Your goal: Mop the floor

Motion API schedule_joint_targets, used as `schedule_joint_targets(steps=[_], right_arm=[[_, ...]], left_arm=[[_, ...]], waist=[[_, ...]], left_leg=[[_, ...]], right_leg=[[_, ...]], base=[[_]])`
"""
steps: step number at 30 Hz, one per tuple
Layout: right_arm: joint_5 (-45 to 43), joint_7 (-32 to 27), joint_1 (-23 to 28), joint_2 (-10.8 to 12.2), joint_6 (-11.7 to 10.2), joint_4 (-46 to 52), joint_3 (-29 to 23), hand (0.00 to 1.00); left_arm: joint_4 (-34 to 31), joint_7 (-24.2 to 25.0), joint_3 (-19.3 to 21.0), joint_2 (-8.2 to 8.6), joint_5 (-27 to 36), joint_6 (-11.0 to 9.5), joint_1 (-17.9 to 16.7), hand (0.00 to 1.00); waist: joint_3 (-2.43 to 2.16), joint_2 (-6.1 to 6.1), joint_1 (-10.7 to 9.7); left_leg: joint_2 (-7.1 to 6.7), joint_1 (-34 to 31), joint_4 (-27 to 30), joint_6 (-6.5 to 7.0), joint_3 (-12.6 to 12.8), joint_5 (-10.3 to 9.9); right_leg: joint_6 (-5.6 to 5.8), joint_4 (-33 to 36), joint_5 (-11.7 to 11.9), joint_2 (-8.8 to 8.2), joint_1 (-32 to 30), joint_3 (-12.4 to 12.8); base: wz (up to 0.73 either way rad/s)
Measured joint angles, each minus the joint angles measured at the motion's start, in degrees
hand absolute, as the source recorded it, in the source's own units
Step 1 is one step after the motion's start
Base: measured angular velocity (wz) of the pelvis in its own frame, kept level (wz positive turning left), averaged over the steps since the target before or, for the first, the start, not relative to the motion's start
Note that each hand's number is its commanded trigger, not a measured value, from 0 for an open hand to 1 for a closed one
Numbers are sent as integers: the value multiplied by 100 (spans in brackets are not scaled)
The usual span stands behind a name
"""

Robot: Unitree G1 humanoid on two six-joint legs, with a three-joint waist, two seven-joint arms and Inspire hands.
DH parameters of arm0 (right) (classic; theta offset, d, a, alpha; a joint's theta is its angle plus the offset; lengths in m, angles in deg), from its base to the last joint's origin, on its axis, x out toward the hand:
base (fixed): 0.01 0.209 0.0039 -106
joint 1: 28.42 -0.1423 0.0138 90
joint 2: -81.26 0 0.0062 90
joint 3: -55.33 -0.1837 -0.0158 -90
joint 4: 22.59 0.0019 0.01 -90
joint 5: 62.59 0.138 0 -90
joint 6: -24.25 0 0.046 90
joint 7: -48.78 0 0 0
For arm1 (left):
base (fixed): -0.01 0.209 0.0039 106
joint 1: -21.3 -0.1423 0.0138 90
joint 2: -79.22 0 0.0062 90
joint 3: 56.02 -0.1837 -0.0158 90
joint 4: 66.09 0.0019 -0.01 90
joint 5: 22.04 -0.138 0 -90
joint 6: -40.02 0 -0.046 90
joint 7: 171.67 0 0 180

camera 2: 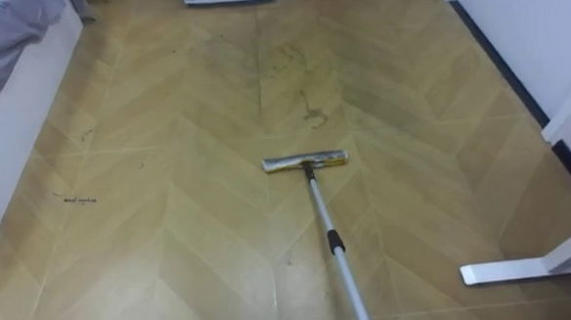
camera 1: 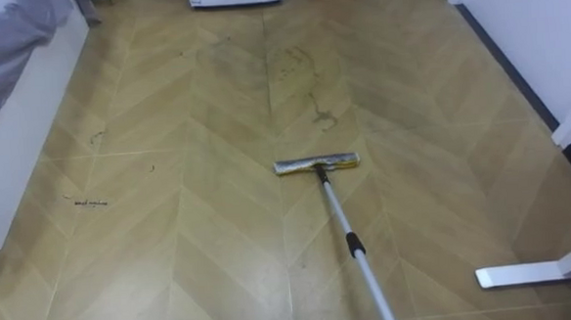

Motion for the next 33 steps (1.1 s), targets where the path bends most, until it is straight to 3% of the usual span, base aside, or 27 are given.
schedule_joint_targets(steps=[4, 11, 19, 22, 28, 33], right_arm=[[92, 35, -26, 1, -3, -24, 20, 100], [208, -104, -346, -68, -8, -137, 59, 100], [298, -265, -644, -135, -46, -210, 0, 100], [380, -279, -697, -135, -93, -209, -2, 100], [630, -262, -700, -171, -254, -192, 11, 100], [671, -338, -766, -214, -262, -225, 13, 100]], left_arm=[[-27, -28, 5, 3, -9, -7, 14, 0], [20, -157, -57, -31, -9, -32, 402, 0], [481, -380, -69, 4, -11, -184, 894, 0], [511, -407, -88, 6, 6, -282, 947, 0], [511, -525, -139, 1, 28, -454, 986, 0], [663, -592, -140, 0, 34, -455, 990, 0]], waist=[[-4, -11, 21], [-7, 20, 42], [59, 132, 0], [91, 186, -11], [89, 176, -7], [108, 163, 94]], left_leg=[[-6, -148, 52, 0, 18, 0], [-2, -834, 302, 0, 28, 2], [-16, -1739, 681, -3, 1, 7], [-38, -2056, 829, -3, 4, 7], [-99, -2647, 1222, -10, 1, 2], [-18, -3256, 2199, -226, 24, -195]], right_leg=[[0, 9, 0, -8, -153, -3], [-22, 199, 14, -24, -827, -3], [-53, 695, -9, -97, -1775, -98], [-93, 1119, -89, -167, -2228, -162], [-200, 1713, -365, -316, -2865, -252], [-370, 2432, -742, -364, -3340, -262]], base=[[0], [0], [1], [0], [8], [9]])
